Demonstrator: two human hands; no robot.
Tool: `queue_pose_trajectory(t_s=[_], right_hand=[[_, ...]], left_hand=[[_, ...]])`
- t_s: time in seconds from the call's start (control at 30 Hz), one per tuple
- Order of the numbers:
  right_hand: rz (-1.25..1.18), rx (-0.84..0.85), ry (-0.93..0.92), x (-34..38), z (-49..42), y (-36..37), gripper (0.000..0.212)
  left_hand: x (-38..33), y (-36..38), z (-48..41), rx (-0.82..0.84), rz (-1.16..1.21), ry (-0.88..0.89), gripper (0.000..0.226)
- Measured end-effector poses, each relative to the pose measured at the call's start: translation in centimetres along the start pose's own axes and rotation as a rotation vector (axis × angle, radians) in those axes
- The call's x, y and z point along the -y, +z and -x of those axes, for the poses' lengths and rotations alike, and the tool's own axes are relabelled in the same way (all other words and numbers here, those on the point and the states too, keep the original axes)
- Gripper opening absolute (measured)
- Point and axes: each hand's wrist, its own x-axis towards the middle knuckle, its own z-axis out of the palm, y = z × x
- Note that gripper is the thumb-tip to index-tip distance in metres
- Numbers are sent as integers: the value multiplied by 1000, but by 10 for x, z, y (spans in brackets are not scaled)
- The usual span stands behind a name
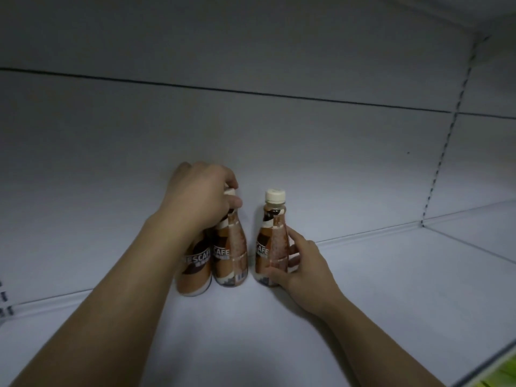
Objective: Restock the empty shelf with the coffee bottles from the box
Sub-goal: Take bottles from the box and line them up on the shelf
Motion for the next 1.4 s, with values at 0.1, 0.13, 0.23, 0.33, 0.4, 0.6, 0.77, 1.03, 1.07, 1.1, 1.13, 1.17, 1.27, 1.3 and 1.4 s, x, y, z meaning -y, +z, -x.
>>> queue_pose_trajectory(t_s=[0.1, 0.13, 0.23, 0.33, 0.4, 0.6, 0.77, 1.03, 1.07, 1.1, 1.13, 1.17, 1.27, 1.3, 1.4], right_hand=[[27, -20, 4, 1, -4, 4, 69], [41, -39, -2, 2, -5, 8, 66], [69, -87, -21, 5, -8, 17, 63], [115, -107, -37, 5, -9, 22, 64], [144, -111, -41, 5, -9, 23, 65], [137, -108, -28, 4, -12, 30, 53], [144, -83, -6, 8, -11, 30, 47], [406, 10, 109, 21, 8, 16, 100], [424, -4, 119, 24, 12, 12, 107], [436, -24, 106, 26, 15, 8, 109], [448, -41, 76, 29, 20, 1, 108], [458, -53, 41, 31, 23, -5, 105], [516, -86, -47, 35, 42, -34, 92], [555, -100, -63, 35, 50, -47, 87], [633, -158, -67, 27, 77, -89, 82]], left_hand=[[-4, 4, -1, -5, 26, 4, 39], [-5, 5, -2, -3, 19, 15, 39], [-4, 5, -3, -17, -30, 61, 40], [-2, 3, -1, -28, -37, 85, 40], [-2, 3, -2, -29, -64, 100, 40], [0, 3, -4, -17, -139, 136, 43], [-1, 4, 3, -23, -75, 100, 45], [-14, -3, 52, -77, -237, 149, 63], [-16, -7, 57, -73, -231, 153, 64], [-19, -10, 62, -62, -212, 171, 63], [-25, -12, 68, -47, -183, 197, 62], [-31, -14, 74, -31, -151, 221, 59], [-56, -13, 89, -6, -79, 264, 55], [-66, -10, 93, 15, -46, 268, 57], [-100, 2, 102, 88, 46, 302, 65]])
